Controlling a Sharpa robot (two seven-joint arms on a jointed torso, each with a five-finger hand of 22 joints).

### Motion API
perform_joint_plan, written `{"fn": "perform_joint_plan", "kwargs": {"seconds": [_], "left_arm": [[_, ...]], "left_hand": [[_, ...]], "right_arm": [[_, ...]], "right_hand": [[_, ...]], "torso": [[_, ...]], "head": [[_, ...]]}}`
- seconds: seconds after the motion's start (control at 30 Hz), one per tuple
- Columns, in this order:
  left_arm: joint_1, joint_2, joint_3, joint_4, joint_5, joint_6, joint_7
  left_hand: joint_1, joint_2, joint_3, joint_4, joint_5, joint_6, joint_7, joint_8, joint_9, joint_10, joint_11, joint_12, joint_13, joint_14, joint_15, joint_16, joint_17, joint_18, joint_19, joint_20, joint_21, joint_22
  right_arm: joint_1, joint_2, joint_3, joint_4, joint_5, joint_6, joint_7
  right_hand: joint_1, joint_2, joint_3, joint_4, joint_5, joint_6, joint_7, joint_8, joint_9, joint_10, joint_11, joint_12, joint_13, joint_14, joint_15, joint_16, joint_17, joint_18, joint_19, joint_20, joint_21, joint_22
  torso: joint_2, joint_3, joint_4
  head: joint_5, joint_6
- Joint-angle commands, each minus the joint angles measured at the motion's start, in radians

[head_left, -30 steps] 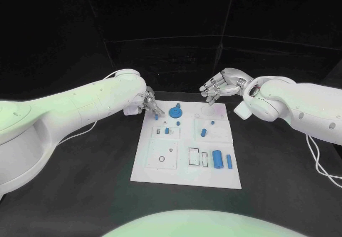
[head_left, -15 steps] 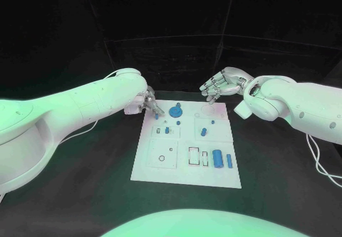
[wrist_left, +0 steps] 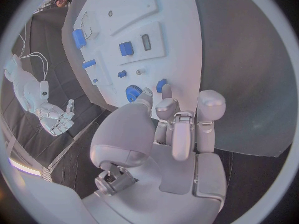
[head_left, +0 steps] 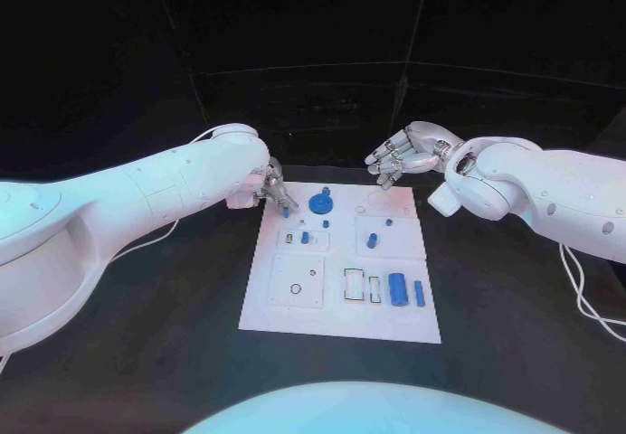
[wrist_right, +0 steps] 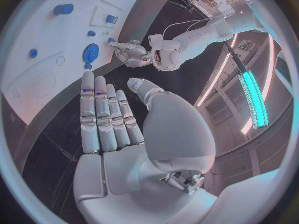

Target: Assemble the parts on the task board

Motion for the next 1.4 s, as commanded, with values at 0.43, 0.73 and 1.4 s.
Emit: {"fn": "perform_joint_plan", "kwargs": {"seconds": [0.43,0.73,1.4], "left_arm": [[-0.002,0.006,-0.001,-0.011,-0.008,0.030,-0.010],[-0.002,0.007,-0.001,-0.015,-0.008,0.011,-0.006],[-0.002,0.008,-0.001,-0.015,-0.007,0.013,0.013]], "left_hand": [[0.022,0.004,0.005,-0.015,0.000,-0.004,0.000,0.007,0.002,-0.001,-0.004,0.005,-0.002,0.095,-0.008,0.004,0.223,0.005,0.005,-0.004,0.001,0.001],[0.042,0.026,0.021,-0.030,0.000,-0.006,-0.001,0.010,0.003,-0.001,-0.005,0.006,-0.002,0.095,-0.008,0.004,0.224,0.005,0.005,-0.005,0.000,0.002],[0.201,0.069,0.209,-0.190,0.002,-0.039,-0.008,0.002,-0.001,-0.015,-0.014,-0.010,-0.015,0.094,-0.018,0.004,0.223,0.005,0.005,-0.014,-0.001,0.008]], "right_arm": [[0.002,0.001,0.000,0.001,0.003,-0.005,0.009],[0.002,0.002,0.000,0.001,0.003,-0.004,0.009],[0.002,0.003,0.000,0.001,0.003,0.001,0.008]], "right_hand": [[-0.001,0.007,-0.001,0.004,0.004,-0.008,-0.002,0.003,0.001,-0.006,0.002,0.006,0.001,-0.006,-0.002,0.005,-0.001,0.006,0.002,0.005,-0.005,-0.001],[-0.001,0.007,-0.001,0.004,0.004,-0.008,-0.002,0.003,0.001,-0.006,0.002,0.006,0.001,-0.006,-0.002,0.005,-0.001,0.006,0.002,0.005,-0.005,-0.001],[0.000,0.007,-0.001,0.005,0.005,-0.008,-0.002,0.004,0.001,-0.008,0.002,0.008,0.001,-0.007,-0.003,0.007,-0.002,0.007,0.003,0.005,-0.008,-0.003]], "torso": [[0.001,0.0000,0.0006],[0.000,-0.0003,0.0005],[0.000,-0.0001,0.0011]], "head": [[-0.002,-0.003],[-0.003,-0.003],[-0.004,-0.007]]}}
